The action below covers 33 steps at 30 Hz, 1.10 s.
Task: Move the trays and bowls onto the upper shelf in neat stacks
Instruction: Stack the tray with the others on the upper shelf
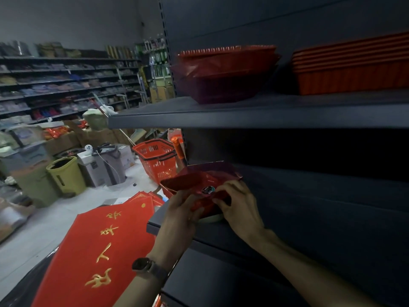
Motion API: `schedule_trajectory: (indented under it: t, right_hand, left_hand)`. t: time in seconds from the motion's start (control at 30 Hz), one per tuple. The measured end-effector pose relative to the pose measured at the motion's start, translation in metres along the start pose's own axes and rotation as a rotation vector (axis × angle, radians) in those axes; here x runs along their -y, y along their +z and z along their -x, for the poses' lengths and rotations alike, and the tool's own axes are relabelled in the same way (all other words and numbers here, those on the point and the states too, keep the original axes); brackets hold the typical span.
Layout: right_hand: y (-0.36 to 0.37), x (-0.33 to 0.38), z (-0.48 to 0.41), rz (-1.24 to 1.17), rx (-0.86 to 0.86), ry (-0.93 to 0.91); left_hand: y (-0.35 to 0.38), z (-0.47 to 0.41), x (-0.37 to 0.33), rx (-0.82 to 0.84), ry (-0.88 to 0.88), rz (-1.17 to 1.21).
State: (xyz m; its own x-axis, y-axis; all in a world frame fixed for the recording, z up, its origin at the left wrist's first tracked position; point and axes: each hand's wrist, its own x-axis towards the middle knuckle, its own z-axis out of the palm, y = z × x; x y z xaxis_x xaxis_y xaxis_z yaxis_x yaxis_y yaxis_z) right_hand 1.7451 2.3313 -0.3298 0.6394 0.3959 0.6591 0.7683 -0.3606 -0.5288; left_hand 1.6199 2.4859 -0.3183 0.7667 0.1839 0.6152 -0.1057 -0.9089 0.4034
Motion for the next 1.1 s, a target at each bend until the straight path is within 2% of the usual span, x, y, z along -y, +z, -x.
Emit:
schedule_trajectory:
  t: [0.2, 0.4, 0.53, 0.63, 0.77, 0.9, 1.0, 1.1]
  right_hand:
    - [-0.019, 0.012, 0.003, 0.018, -0.058, -0.049]
    - [-0.056, 0.021, 0.016, 0.035, -0.134, -0.132]
    - [-0.084, 0.028, 0.029, 0.052, -0.155, -0.182]
    - [-0.108, 0.035, 0.045, 0.052, -0.105, -0.216]
    - [-0.143, 0.043, 0.071, -0.036, 0.014, -0.184]
    - [-0.183, 0.046, 0.100, -0.016, 0.090, -0.145]
    - [-0.219, 0.043, 0.111, 0.048, 0.063, -0.044]
    - [-0.254, 0.042, 0.116, 0.082, 0.139, 0.082]
  left_hand:
    - [-0.004, -0.005, -0.012, -0.021, -0.012, 0.017]
    - [-0.006, -0.003, -0.044, -0.121, -0.064, -0.023]
    - [-0.006, 0.001, -0.064, -0.168, -0.060, 0.088]
    - [-0.010, 0.009, -0.080, -0.211, -0.024, 0.147]
    - [-0.017, 0.023, -0.095, -0.184, 0.090, 0.156]
    - [-0.024, 0.038, -0.103, -0.169, 0.108, 0.211]
    - [-0.026, 0.050, -0.105, -0.148, 0.081, 0.261]
    - [-0.028, 0.059, -0.112, -0.109, 0.088, 0.296]
